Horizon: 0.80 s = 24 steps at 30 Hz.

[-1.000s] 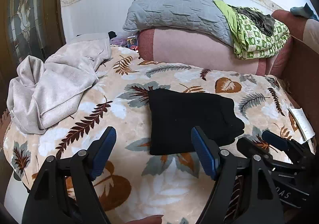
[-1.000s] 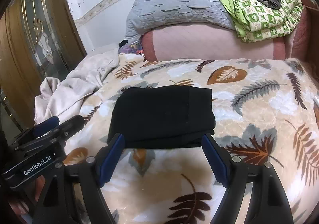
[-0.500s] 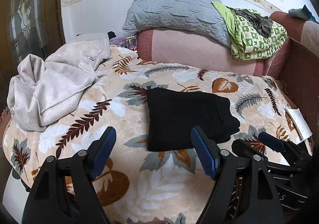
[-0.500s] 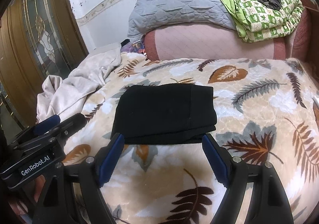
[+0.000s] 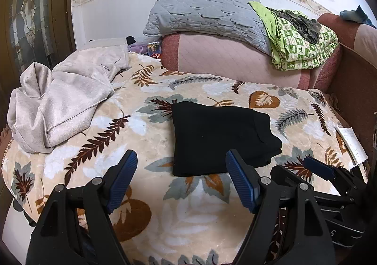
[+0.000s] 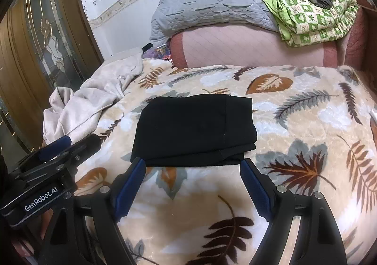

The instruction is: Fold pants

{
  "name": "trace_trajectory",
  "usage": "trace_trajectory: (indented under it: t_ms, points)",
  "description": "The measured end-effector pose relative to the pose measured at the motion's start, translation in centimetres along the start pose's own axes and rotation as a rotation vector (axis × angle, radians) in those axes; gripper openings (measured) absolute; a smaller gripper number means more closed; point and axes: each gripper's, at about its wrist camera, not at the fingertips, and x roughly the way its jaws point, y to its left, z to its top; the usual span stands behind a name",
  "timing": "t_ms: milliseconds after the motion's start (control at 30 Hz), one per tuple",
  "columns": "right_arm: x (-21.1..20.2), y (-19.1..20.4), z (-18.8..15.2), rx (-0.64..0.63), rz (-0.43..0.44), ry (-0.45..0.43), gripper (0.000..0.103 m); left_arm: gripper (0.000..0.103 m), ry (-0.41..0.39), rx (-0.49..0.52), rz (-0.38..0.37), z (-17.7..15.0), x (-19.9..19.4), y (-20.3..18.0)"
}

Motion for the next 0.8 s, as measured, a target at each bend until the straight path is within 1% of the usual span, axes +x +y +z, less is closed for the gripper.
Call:
trace_trajectory:
  t_ms: [400,800]
  points:
    - [0.1,-0.2,0.0,-0.009,-0.022,-0.003,0.084,0.078,0.009,-0.001,0.007,-0.2,0.4,0.1]
    - [0.1,-1.1,0.1,0.014,-0.041,-0.004,0.084,0.078,0.019,-0.003,0.010,-0.3,0.8,0.4]
